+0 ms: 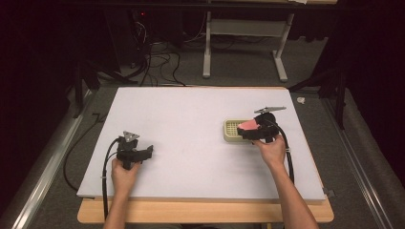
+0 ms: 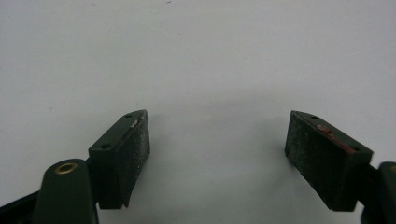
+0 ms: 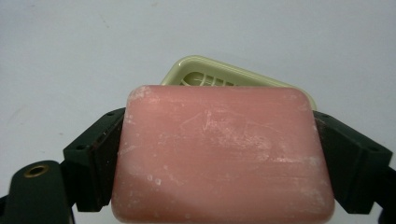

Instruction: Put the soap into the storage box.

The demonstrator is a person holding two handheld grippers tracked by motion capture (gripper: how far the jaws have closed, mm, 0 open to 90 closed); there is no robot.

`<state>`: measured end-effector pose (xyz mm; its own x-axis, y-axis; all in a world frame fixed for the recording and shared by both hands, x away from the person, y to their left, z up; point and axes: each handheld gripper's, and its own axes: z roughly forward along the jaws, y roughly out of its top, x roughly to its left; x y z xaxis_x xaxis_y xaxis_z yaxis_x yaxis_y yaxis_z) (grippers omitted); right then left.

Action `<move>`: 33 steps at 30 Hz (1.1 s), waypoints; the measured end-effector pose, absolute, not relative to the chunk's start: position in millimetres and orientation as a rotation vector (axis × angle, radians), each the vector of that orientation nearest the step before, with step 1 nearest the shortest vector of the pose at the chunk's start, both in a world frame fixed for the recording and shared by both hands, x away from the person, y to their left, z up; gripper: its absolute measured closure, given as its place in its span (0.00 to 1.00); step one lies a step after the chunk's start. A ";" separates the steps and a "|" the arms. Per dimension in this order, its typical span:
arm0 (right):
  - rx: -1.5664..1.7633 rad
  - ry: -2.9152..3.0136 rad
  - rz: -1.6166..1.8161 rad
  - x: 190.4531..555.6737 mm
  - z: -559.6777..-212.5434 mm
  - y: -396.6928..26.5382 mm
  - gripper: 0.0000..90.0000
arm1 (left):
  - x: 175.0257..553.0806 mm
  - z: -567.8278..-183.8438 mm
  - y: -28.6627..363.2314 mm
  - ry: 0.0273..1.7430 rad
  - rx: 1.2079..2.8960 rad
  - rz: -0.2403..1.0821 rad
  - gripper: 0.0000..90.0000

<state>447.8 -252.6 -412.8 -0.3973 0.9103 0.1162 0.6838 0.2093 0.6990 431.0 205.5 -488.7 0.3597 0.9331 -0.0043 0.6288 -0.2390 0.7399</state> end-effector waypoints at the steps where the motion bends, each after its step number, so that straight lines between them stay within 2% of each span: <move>1: 1.496 2.168 0.985 449.0 -413.2 -252.1 0.15 | 431.0 -488.7 205.6 1.353 1.966 0.593 0.25; 33: 1.600 2.176 0.872 482.4 -421.5 -235.8 0.15 | 431.3 -488.8 205.7 1.355 1.964 0.590 0.25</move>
<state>482.4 -235.8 -421.5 -0.3330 0.9366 0.1093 0.7528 0.1943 0.6290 431.3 205.7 -488.8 0.3580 0.9337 -0.0076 0.6302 -0.2356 0.7399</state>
